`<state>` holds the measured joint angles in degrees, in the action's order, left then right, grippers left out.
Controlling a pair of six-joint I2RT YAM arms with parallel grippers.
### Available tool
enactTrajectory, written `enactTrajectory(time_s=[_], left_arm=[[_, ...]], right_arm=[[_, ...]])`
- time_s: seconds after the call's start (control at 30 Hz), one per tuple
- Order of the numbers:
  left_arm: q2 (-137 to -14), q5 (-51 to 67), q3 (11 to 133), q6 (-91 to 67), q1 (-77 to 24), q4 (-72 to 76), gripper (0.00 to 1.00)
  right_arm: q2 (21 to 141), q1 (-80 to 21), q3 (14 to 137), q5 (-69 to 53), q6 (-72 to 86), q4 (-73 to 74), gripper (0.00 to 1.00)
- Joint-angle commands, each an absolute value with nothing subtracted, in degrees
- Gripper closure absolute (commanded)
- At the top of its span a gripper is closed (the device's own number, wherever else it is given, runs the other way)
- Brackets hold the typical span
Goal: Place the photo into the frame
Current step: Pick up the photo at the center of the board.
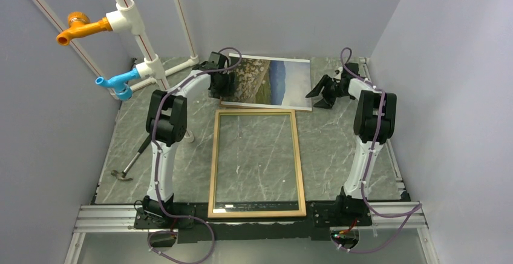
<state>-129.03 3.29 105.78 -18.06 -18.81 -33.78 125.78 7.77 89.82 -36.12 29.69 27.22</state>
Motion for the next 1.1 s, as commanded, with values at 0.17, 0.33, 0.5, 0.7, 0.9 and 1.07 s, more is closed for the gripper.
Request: enactTrajectory(time_s=[0.17,0.33,0.5,0.7,0.9,1.07], left_arm=[[-133.78,7.42,110.45,-15.69,-18.02,-36.88,0.32],[-134.12,8.55,110.3,-15.22,-18.02,-36.72,0.33],[-134.52,8.61,111.08,-14.79,-18.02,-37.29,0.34],[-134.47,9.92,110.94,-14.55,-18.02,-36.88,0.38],[-134.03,11.33,111.02,-14.02,-18.02,-36.46,0.4],[-133.9,12.29,111.01,-13.61,-18.04,-36.3,0.4]], right_arm=[[126.41,5.63,92.11,-37.97,31.12,24.74,0.38],[123.9,5.36,91.65,-37.86,31.46,24.78,0.38],[121.3,5.01,91.8,-35.65,30.37,26.62,0.38],[119.9,4.35,91.48,-34.8,29.53,27.58,0.38],[118.8,4.43,89.13,-35.21,30.29,25.73,0.39],[119.15,4.78,86.56,-36.64,32.66,22.5,0.39]])
